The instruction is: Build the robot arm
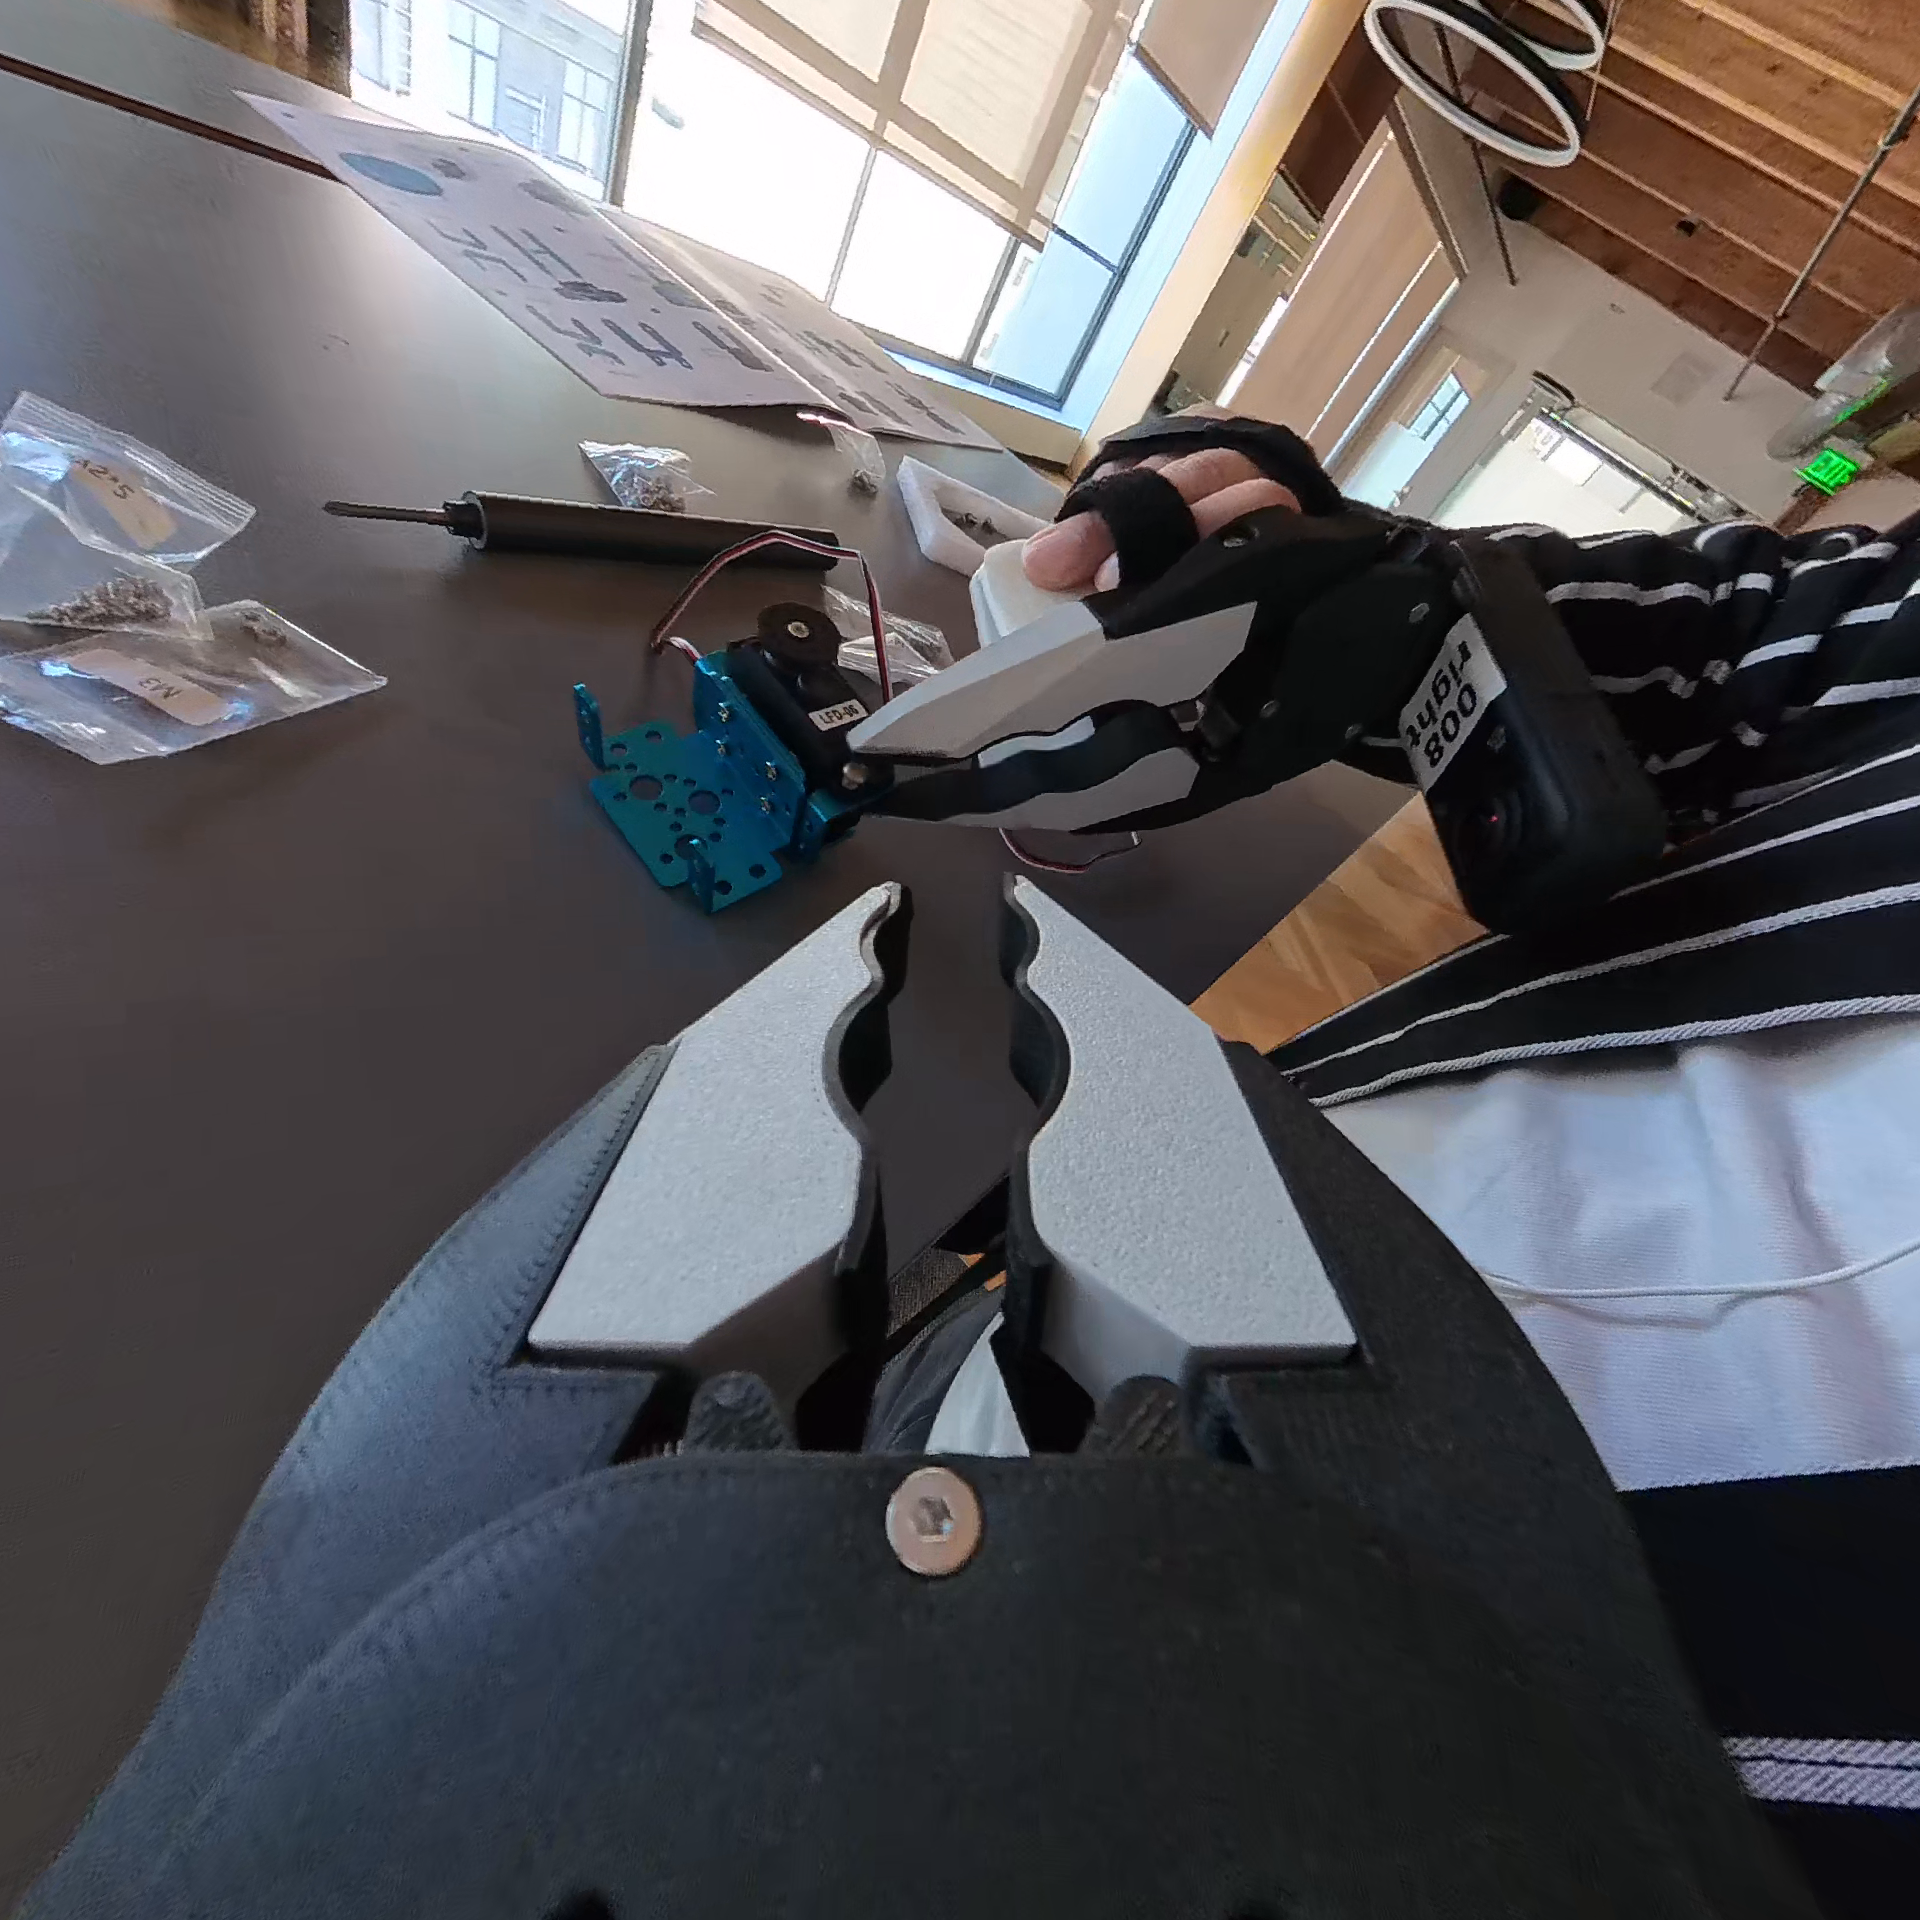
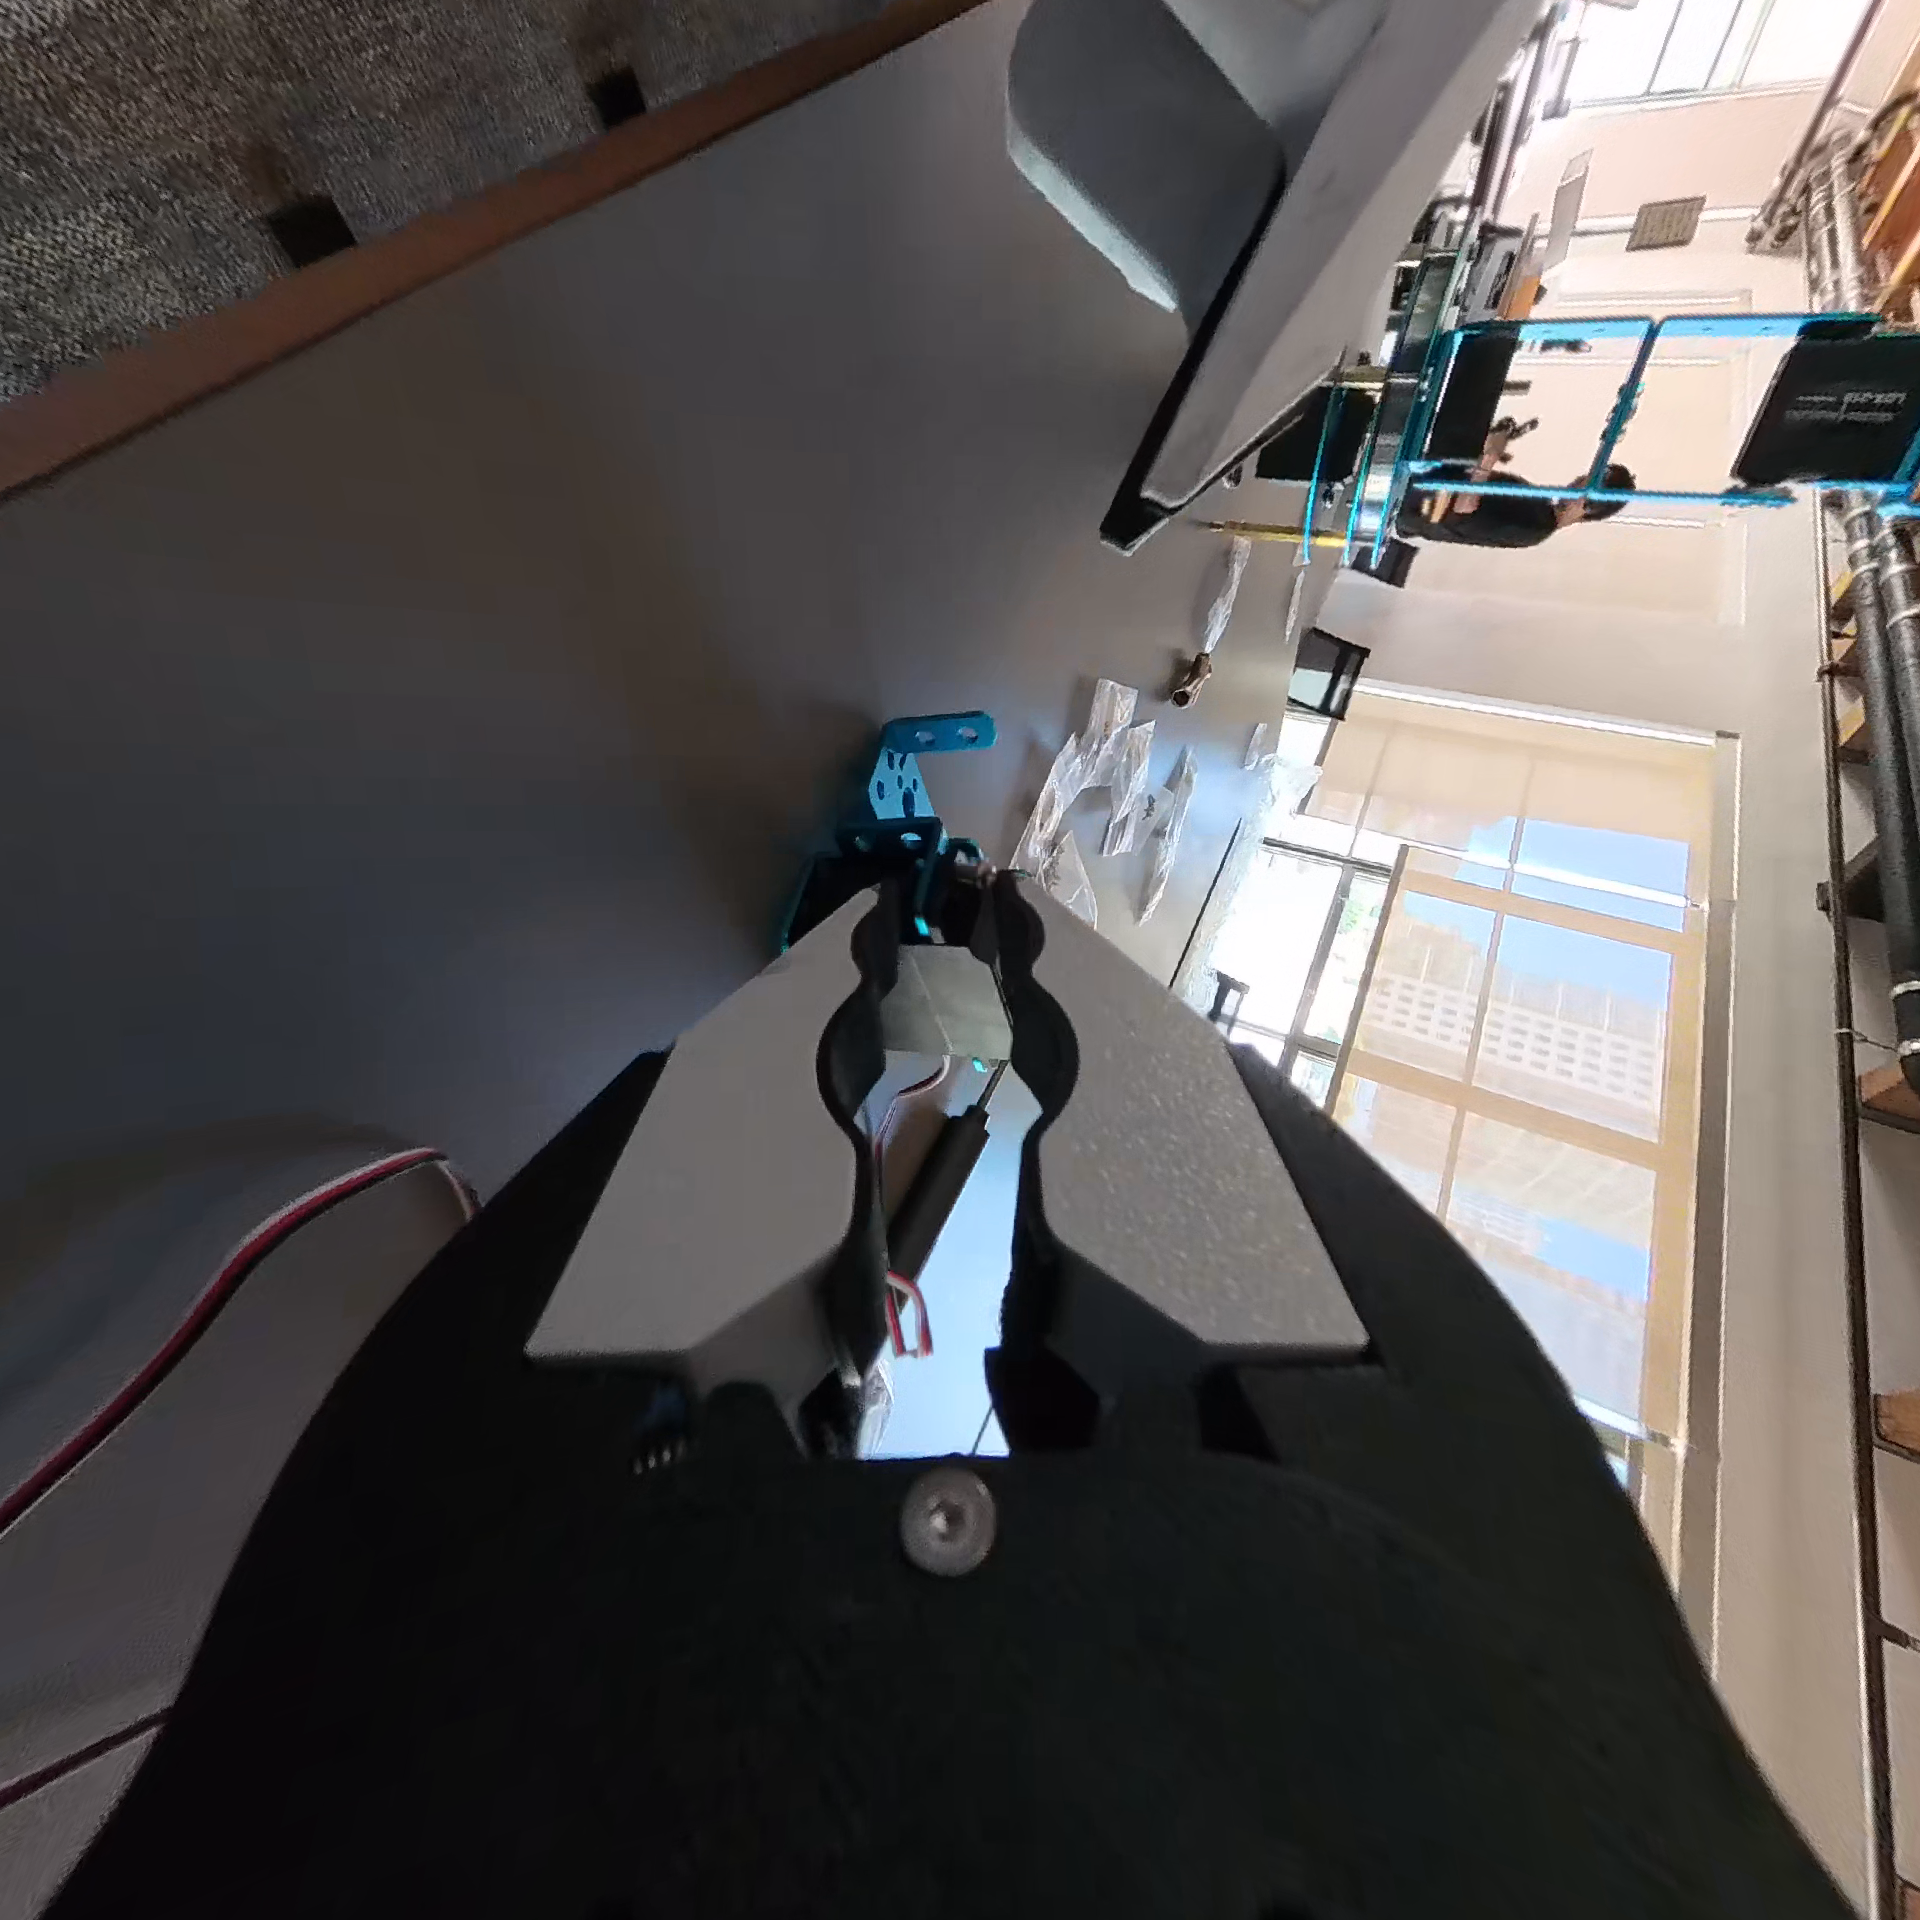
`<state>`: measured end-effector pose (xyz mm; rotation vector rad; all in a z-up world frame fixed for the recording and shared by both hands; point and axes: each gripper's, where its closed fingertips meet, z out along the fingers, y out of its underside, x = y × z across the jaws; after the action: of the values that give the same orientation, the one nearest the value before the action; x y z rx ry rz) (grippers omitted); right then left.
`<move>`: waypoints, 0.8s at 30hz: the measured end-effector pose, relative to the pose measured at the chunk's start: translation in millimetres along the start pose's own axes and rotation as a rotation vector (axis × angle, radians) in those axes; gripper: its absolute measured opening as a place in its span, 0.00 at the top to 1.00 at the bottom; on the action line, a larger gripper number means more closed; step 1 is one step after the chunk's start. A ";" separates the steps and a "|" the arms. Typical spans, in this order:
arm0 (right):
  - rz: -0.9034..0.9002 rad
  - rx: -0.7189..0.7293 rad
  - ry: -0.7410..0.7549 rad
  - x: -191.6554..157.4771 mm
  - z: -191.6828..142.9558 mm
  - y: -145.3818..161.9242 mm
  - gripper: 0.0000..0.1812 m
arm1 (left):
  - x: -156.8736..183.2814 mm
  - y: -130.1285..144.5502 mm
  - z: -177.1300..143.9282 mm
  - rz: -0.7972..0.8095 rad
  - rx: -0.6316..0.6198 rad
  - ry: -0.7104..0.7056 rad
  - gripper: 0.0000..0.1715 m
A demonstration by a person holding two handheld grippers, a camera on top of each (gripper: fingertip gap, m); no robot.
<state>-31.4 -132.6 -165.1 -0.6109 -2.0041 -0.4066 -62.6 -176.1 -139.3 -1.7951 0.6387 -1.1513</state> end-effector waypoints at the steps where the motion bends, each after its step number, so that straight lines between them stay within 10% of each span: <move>1: 0.007 0.008 -0.006 -1.1 -0.8 -0.3 0.89 | 0.3 0.4 1.1 -0.001 0.001 -0.007 0.92; 11: 0.194 0.057 -0.017 3.1 -19.1 9.5 0.88 | -5.9 3.9 9.0 0.038 -0.015 -0.116 0.92; 24: 1.009 0.205 -0.194 6.8 -39.7 6.2 0.81 | -19.9 7.3 33.5 0.281 -0.140 -0.274 0.86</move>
<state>-2.4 -146.3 -139.9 -1.4400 -1.6149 0.4752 -40.9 -150.6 -160.5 -1.8664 0.7915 -0.6727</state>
